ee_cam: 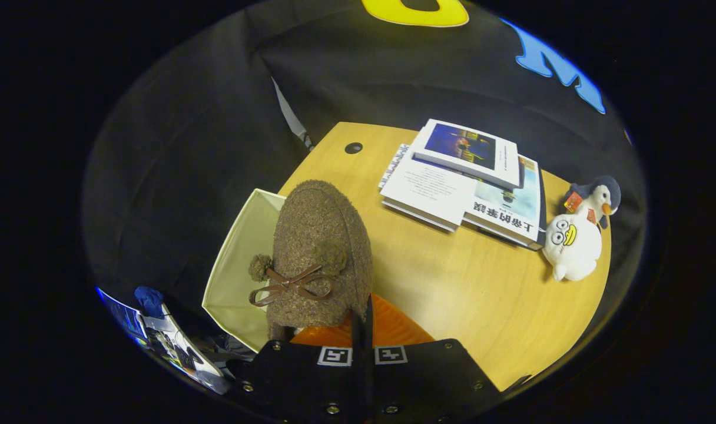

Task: Open the storage box then place both shoes into the box .Put the left shoe in first, then the right shoe, with the right side of both shoes facing outward in a uniform manner.

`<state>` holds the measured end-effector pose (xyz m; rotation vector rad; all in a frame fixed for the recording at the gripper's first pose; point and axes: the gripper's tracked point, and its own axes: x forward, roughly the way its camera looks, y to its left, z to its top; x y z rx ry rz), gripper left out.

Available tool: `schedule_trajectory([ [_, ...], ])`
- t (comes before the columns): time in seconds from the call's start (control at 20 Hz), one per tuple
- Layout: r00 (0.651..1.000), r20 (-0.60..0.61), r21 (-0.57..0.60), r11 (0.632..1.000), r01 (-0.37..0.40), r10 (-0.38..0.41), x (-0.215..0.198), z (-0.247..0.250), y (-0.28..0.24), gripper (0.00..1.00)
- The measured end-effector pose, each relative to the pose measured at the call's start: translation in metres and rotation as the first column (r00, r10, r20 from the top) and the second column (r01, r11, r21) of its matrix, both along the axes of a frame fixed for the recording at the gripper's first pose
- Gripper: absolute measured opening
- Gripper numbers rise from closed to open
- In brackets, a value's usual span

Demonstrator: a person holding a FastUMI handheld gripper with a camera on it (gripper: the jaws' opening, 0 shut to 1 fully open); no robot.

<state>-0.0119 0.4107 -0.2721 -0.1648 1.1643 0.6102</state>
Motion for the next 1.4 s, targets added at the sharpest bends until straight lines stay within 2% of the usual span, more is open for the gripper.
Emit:
schedule_trajectory([
  [0.4, 0.998, -0.025, 0.002, 0.999, -0.052, 0.052, -0.013, -0.005, 0.060, 0.00],
  [0.85, 0.994, -0.043, -0.031, 0.994, -0.102, 0.100, -0.022, -0.026, 0.093, 0.00],
  [0.95, 0.993, -0.050, -0.001, 0.994, -0.106, 0.106, -0.025, -0.027, 0.103, 0.01],
  [1.05, 0.991, -0.052, 0.032, 0.992, -0.125, 0.127, -0.026, -0.024, 0.108, 0.22],
  [1.2, 0.987, 0.012, 0.050, 0.985, -0.163, 0.163, -0.018, -0.023, 0.105, 0.99],
  [1.4, 0.988, 0.084, 0.107, 0.985, -0.138, 0.130, -0.004, 0.013, 0.083, 1.00],
])
